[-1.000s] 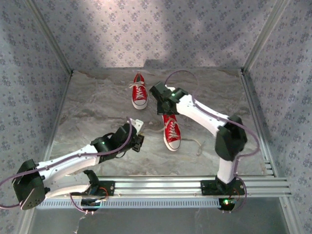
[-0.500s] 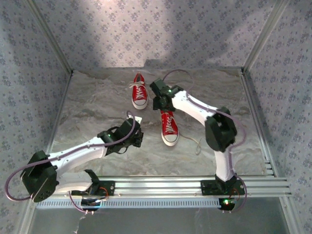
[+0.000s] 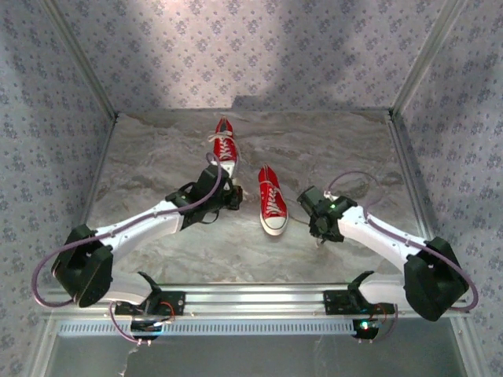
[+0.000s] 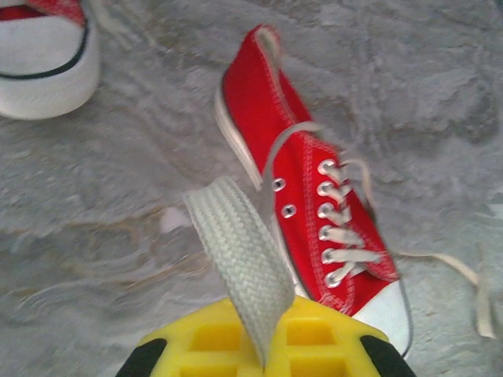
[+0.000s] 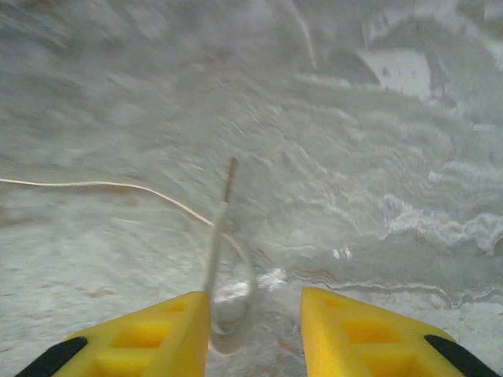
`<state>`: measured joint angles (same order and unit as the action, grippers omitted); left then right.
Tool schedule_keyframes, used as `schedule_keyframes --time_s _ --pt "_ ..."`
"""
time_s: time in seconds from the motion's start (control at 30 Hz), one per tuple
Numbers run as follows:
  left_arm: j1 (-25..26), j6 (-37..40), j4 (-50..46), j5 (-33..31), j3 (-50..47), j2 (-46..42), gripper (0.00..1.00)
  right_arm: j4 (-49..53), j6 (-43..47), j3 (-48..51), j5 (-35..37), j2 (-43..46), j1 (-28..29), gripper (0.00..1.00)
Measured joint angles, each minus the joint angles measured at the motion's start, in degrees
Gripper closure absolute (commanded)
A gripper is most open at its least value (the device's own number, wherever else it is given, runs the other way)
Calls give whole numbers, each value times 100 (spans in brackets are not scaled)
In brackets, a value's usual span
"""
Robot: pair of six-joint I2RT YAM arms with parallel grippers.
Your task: Tie the shoes
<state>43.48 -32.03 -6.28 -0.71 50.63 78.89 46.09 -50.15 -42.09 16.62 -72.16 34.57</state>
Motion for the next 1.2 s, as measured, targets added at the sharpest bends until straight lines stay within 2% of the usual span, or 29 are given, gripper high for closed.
schedule_keyframes --time_s 0.3,0.47,0.73,0.83,1.0,1.2 --pt "0 0 140 234 98 109 100 -872 262 48 -492 -529 -662 72" --pt "0 0 140 245 96 109 100 -1075 420 9 -560 -870 -837 76" --pt "0 4 129 240 94 70 100 -1231 564 4 -623 -911 -935 99" --pt "0 96 22 173 90 -96 100 -1147 566 4 -450 -358 -887 100" --pt "-24 293 -358 -138 83 -601 100 -809 675 -173 -81 1119 -634 100" --pt "-278 269 -874 -549 -229 -1309 100 -636 1279 -772 118 2317 313 100"
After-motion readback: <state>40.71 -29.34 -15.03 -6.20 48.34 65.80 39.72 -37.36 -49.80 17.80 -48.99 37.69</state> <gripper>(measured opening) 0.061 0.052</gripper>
